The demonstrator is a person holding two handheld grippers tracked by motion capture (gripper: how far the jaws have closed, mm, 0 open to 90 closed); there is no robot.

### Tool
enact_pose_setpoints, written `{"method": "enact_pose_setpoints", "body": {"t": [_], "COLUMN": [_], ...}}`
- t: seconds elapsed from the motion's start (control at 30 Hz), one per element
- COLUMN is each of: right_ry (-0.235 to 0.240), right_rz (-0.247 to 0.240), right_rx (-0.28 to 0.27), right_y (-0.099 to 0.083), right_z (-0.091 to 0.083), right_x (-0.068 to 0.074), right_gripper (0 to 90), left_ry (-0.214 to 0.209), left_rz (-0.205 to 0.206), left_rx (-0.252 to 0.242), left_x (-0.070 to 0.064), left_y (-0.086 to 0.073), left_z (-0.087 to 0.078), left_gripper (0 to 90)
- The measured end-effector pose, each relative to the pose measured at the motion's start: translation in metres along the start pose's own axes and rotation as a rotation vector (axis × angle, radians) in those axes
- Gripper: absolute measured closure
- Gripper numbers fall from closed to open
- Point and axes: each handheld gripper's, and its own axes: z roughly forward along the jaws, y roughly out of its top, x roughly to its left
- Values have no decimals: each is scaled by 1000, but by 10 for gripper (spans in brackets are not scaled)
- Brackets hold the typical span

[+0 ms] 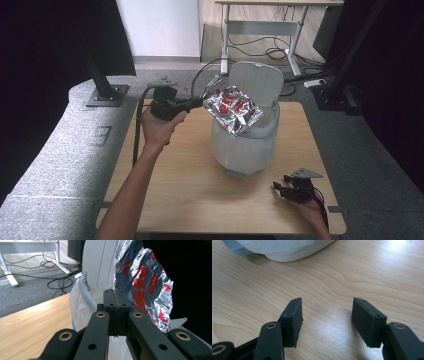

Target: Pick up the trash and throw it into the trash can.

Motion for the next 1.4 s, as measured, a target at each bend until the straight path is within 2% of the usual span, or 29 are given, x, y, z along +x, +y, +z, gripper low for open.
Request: {"method": "enact_pose_setpoints", "body": {"t": [0.63, 1.17, 1.4], "right_ry": [3, 5, 6], "right_rz": [3, 4, 6], "right_rx": [-3, -3, -4], "right_y": [0, 0, 0], "right_z": [0, 0, 0], "right_x": [-1, -2, -2], "right_gripper": [415, 415, 415], "left_ry": [-2, 8, 12], "left_rz": [-13, -31, -32], "left_rx": [-4, -12, -11], "left_x": [5, 14, 12], "left_y": [16, 23, 26], "left_z": [35, 51, 62], "left_gripper": [898, 898, 898]}}
